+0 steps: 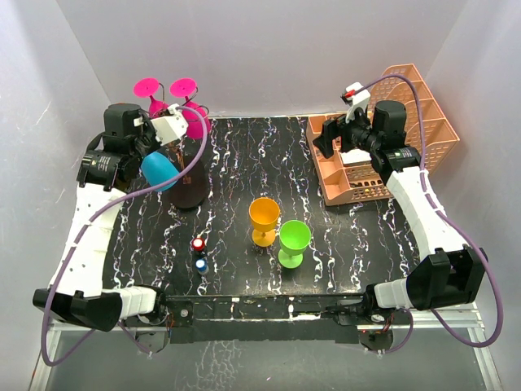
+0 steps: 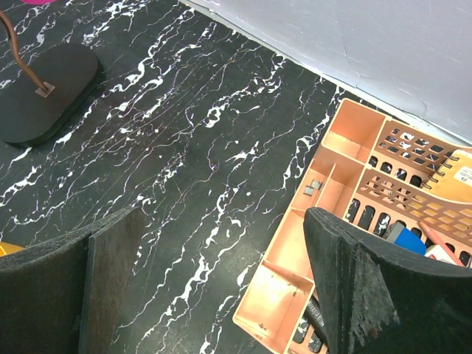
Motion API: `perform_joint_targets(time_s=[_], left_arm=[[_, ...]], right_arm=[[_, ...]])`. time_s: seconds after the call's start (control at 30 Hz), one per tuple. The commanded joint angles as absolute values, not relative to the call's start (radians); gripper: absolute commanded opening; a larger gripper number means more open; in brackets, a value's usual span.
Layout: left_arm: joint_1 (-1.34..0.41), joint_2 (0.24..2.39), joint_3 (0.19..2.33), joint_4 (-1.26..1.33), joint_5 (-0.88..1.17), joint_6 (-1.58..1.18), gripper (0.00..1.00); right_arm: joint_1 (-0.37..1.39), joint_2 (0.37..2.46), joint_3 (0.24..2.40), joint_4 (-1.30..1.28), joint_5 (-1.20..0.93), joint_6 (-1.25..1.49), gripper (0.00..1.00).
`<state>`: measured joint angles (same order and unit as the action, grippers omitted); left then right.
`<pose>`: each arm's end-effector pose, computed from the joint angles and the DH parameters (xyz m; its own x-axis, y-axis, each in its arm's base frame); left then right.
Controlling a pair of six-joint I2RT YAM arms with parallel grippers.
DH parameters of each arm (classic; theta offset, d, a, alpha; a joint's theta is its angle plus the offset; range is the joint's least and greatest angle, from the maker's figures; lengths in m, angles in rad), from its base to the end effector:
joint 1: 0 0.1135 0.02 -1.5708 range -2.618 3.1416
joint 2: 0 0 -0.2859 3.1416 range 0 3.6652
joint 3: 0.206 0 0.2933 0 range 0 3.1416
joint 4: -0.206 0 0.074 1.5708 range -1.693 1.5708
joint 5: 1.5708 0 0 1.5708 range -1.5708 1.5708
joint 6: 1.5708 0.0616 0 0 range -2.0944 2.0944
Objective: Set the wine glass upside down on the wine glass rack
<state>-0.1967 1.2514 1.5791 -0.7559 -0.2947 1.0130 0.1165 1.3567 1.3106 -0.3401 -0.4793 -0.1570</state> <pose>0.3013 -0.0418 0.4789 -0.2767 0.8830 -0.3792 0.3073 0.4552 0.8357 0.3622 0.0710 0.3911 -0.2871 -0.1733 -0.9421 -0.5794 0.8146 0.0267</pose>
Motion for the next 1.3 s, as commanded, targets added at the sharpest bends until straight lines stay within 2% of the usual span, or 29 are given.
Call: perform_joint_targets(time_s=[0.0, 0.6, 1.03, 1.27], left_arm=[[-0.206, 1.252, 1.609, -0.739, -0.266, 0.997, 0.01], [-0.218, 1.252, 1.562, -0.756, -0.203, 0.953, 0.10], [-0.218, 1.248, 1.536, -0.741, -0.192, 0.939, 0.21], [-0.219, 1.246, 1.544, -0.714, -0.196, 0.921, 0.24]], right_arm=[[0.110, 1.348, 1.297, -0.305, -0.494, -0.166, 0.99], [0.104, 1.345, 1.291, -0.303, -0.501, -0.167, 0.99], [0.101, 1.341, 1.287, -0.302, -0.503, -0.169, 0.99], [0.100, 1.342, 1.285, -0.301, -0.504, -0.169, 0.99]])
